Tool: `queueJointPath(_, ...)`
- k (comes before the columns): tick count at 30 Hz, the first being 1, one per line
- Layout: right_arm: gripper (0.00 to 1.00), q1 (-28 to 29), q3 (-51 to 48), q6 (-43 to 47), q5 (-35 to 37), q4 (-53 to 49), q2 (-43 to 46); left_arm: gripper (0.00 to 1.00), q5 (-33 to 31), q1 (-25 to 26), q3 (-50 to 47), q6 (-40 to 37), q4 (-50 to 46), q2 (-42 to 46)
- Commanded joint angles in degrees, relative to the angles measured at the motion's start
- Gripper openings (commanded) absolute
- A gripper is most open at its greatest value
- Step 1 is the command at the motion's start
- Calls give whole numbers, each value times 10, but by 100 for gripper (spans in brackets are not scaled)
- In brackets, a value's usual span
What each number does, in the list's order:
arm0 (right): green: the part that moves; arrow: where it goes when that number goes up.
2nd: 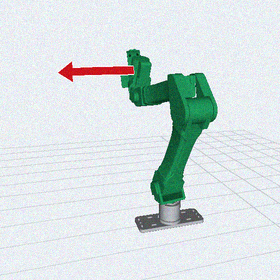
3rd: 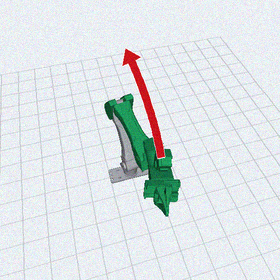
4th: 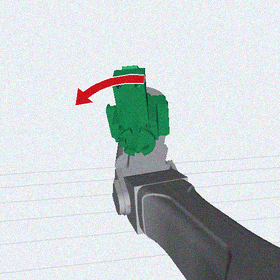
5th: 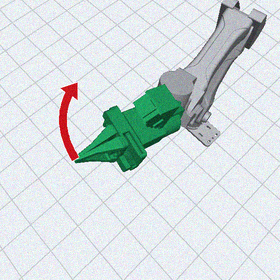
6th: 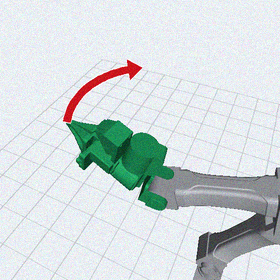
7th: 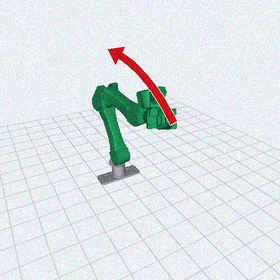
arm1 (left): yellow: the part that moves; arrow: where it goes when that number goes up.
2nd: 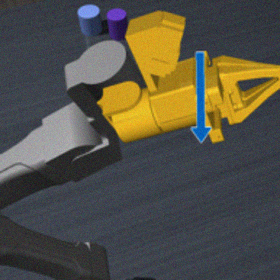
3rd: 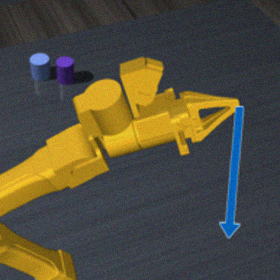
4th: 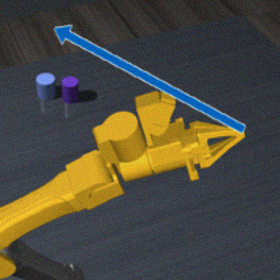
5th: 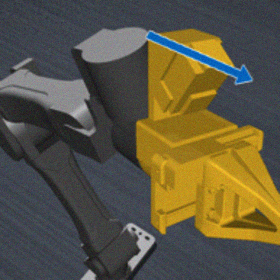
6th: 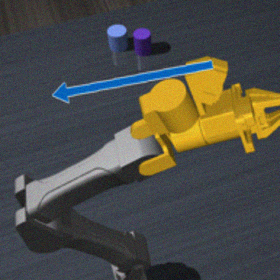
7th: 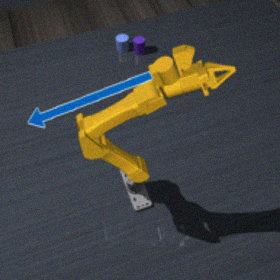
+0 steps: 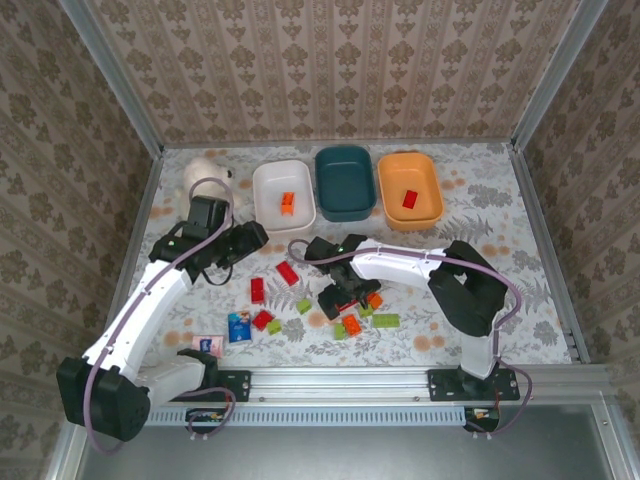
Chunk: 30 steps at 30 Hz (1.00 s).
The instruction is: Sort the legos into containers by color
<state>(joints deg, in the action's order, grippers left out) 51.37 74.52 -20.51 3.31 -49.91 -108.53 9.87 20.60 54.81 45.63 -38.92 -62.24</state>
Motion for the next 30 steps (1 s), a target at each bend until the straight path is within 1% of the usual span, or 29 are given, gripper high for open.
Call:
queueJointPath(1,91,-4,14,7,13,2,-21,69,-2,6,-6,15,-1,4)
queueJointPath(8,78,-8,22,8,4,3,-26,69,-5,18,-5,17,5,-3)
queueJointPath(13,64,-9,22,5,4,1,-7,68,-4,29,-4,13,7,-8)
queueJointPath(16,62,-17,29,0,9,-12,24,68,-5,39,-5,9,6,-9)
queueJointPath(18,62,-32,37,-6,12,-25,51,68,-6,48,-1,5,5,-9)
queueJointPath(21,61,-76,55,-10,20,-46,100,69,-10,73,7,-2,7,-11)
queueJointPath(25,59,-182,82,-7,31,-52,136,69,-8,104,12,-8,34,-27)
queueJointPath(27,59,-239,100,-2,31,-47,127,69,-6,116,15,-11,52,-40)
queueJointPath(30,59,-309,142,2,28,-45,76,69,-3,131,28,-20,68,-64)
